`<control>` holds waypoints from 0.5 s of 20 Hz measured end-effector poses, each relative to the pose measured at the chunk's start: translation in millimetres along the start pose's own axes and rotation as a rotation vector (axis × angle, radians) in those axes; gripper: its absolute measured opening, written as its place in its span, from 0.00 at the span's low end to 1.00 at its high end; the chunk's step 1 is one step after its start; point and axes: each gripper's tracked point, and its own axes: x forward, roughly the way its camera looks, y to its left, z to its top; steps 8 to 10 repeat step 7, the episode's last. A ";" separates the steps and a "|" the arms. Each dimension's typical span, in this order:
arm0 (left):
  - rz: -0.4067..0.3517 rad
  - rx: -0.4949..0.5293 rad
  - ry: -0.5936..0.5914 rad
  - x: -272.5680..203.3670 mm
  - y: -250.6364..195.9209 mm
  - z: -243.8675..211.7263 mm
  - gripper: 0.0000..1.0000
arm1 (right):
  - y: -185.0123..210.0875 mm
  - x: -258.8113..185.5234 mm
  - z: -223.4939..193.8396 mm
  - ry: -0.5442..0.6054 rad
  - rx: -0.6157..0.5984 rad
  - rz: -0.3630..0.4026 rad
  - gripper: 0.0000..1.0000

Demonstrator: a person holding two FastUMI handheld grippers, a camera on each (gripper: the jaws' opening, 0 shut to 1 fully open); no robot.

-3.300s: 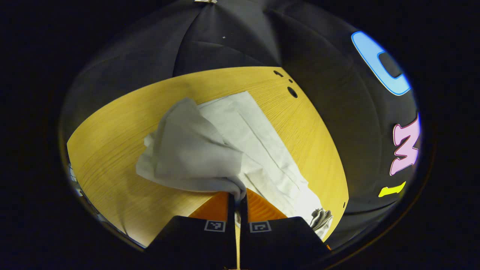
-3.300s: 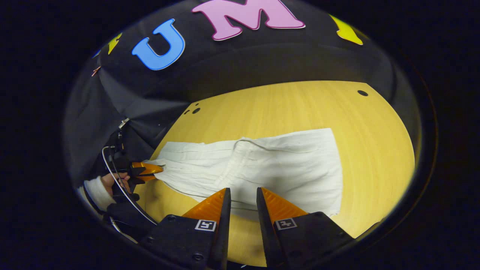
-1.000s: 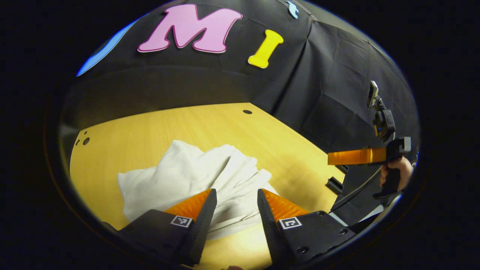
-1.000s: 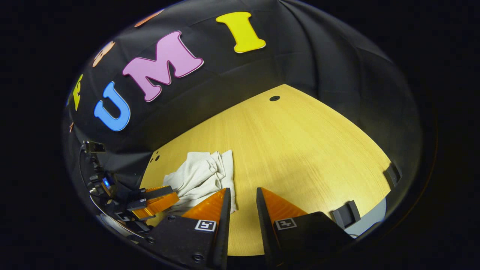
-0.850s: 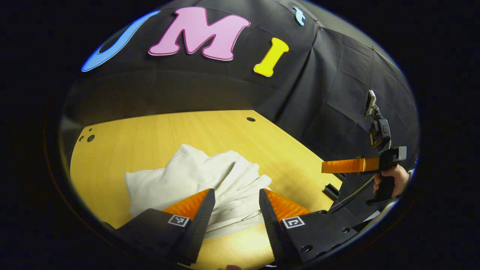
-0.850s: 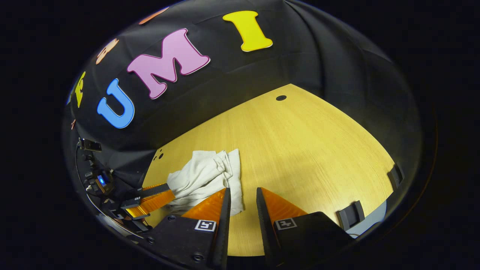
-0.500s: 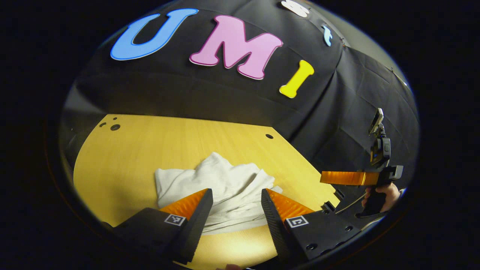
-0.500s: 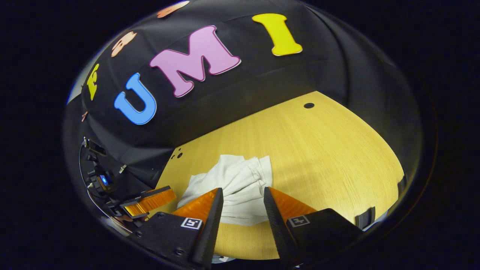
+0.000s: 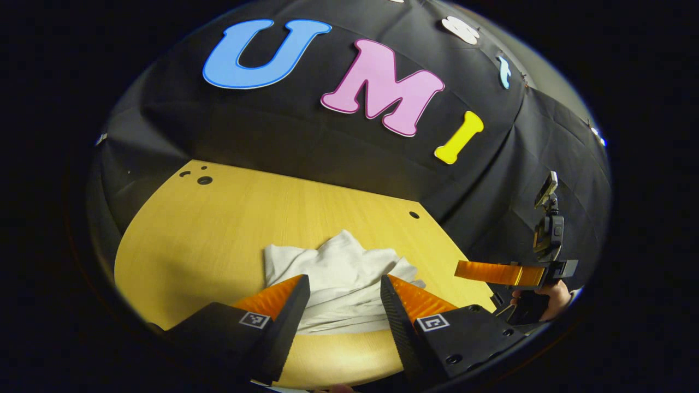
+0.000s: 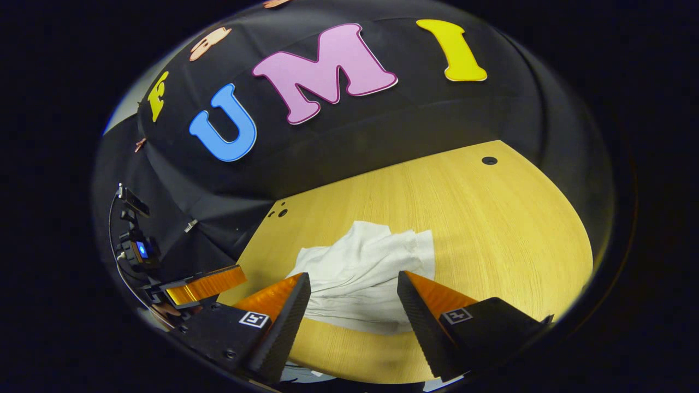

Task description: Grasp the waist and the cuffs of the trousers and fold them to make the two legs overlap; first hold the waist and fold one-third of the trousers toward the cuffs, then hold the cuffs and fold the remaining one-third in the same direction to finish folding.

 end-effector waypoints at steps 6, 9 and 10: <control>0.031 -0.043 0.015 -4.1 3.6 -2.7 0.82 | -13.9 16.4 6.8 0.025 -0.004 -0.015 0.98; 0.034 -0.042 0.014 -5.1 3.8 -2.4 0.82 | -15.8 17.8 8.1 0.031 0.004 -0.019 0.98; 0.034 -0.042 0.014 -5.1 3.8 -2.4 0.82 | -15.8 17.8 8.1 0.031 0.004 -0.019 0.98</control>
